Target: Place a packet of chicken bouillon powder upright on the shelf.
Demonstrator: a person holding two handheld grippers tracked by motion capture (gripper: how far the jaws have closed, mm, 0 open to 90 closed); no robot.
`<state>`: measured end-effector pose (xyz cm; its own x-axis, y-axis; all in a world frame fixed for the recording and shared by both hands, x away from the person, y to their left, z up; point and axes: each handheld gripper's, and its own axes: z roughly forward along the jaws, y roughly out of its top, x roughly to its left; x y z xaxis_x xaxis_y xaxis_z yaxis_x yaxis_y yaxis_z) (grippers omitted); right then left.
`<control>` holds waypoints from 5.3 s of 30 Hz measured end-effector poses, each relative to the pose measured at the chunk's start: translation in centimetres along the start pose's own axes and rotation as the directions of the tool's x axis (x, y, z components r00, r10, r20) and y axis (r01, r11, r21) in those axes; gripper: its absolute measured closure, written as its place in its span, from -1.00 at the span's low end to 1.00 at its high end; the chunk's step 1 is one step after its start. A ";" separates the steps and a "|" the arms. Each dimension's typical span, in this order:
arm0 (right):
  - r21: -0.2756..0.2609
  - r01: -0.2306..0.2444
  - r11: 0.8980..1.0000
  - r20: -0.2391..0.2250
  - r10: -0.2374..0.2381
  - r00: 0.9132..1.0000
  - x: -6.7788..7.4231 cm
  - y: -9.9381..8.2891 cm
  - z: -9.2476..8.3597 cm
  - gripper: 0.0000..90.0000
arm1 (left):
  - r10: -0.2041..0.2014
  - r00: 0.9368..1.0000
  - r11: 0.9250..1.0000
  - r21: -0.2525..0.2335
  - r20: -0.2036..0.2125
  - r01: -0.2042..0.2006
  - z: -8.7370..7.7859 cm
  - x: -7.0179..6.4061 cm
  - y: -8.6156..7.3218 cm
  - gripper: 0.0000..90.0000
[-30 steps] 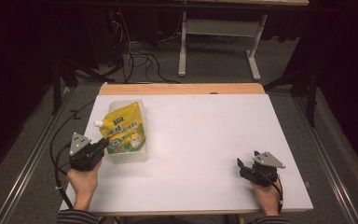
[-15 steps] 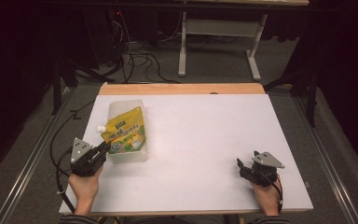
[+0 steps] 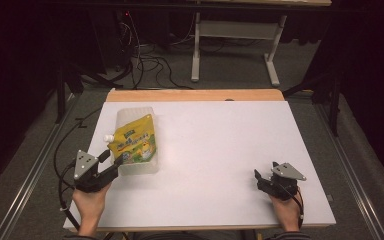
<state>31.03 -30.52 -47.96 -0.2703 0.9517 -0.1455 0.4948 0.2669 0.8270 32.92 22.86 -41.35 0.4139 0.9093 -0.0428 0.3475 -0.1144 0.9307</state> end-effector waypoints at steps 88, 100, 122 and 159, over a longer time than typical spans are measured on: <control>-0.001 -0.006 1.000 -0.002 0.006 1.000 -0.1 0.0 0.0 -0.35 | 0.080 0.936 0.989 0.091 0.343 -0.118 5.4 -11.3 -1.0 -0.15; 0.003 -0.005 1.000 0.000 0.005 1.000 0.0 0.0 0.0 -0.35 | 0.089 0.931 0.983 0.117 0.355 -0.139 7.0 -12.1 -1.3 -0.14; 0.005 0.004 1.000 0.002 -0.004 1.000 0.0 0.0 0.1 -0.35 | 0.089 0.936 0.979 0.146 0.339 -0.145 9.5 -12.8 -2.3 -0.12; 0.004 0.004 1.000 -0.001 -0.004 1.000 0.0 0.0 0.1 -0.35 | 0.095 0.949 0.980 0.137 0.301 -0.142 11.8 -12.8 -3.3 -0.06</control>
<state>31.11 -30.54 -47.99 -0.2732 0.9505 -0.1479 0.4973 0.2711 0.8241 36.40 6.89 -48.11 0.6788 0.7318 -0.0610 0.3970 -0.2958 0.8688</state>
